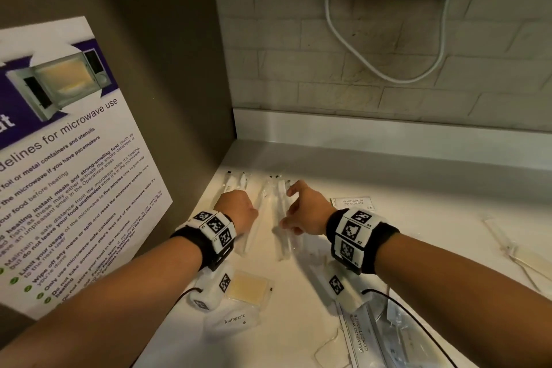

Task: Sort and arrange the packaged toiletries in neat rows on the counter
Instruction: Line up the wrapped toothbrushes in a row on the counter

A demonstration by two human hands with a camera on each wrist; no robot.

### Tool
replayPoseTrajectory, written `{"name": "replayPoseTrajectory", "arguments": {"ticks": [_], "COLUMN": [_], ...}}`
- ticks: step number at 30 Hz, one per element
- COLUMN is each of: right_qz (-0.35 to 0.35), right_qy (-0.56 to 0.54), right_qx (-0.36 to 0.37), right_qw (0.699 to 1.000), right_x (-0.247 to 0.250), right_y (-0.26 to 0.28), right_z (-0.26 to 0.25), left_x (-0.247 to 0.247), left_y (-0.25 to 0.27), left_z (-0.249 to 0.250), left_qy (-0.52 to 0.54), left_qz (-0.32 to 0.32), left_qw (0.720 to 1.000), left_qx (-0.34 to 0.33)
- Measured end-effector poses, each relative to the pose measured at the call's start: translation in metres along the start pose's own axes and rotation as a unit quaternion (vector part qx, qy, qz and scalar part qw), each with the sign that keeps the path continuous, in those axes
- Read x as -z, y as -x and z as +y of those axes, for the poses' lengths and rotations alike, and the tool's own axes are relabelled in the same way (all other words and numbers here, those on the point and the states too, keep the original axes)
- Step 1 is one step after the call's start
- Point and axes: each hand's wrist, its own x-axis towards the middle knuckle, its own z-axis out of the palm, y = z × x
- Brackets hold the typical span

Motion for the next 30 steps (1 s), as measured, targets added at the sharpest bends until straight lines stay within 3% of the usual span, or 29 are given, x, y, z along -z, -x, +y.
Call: {"name": "replayPoseTrajectory", "arguments": {"ticks": [7,12,14,17,19,21,24,30], "right_qz": [-0.002,0.034,0.058,0.061,0.029,0.025,0.042,0.039], "right_qy": [0.146,0.209,0.225,0.242,0.265,0.284,0.293,0.287], "right_qx": [-0.018,-0.006,0.003,0.018,0.021,0.008,-0.015,-0.054], "right_qw": [0.989,0.977,0.973,0.968,0.963,0.959,0.955,0.956], "right_x": [-0.019,-0.009,-0.003,0.003,0.003,0.005,0.01,0.013], "right_y": [-0.01,-0.01,-0.012,-0.015,-0.015,-0.013,-0.011,-0.01], "right_z": [-0.009,-0.01,-0.008,0.0,0.006,0.011,0.015,0.019], "left_x": [0.001,0.003,0.004,0.0,-0.006,-0.014,-0.022,-0.023], "left_y": [-0.005,-0.008,-0.004,0.004,0.009,0.01,0.006,-0.002], "left_z": [-0.008,-0.011,-0.007,0.0,0.004,0.006,0.005,0.004], "left_qy": [-0.09,-0.083,-0.06,0.029,0.043,-0.012,-0.087,-0.089], "left_qz": [0.016,-0.003,0.009,0.021,-0.019,-0.054,-0.06,-0.049], "left_qw": [0.996,0.997,0.998,0.993,0.981,0.972,0.965,0.967], "left_qx": [0.004,0.002,-0.023,-0.113,-0.187,-0.229,-0.24,-0.234]}}
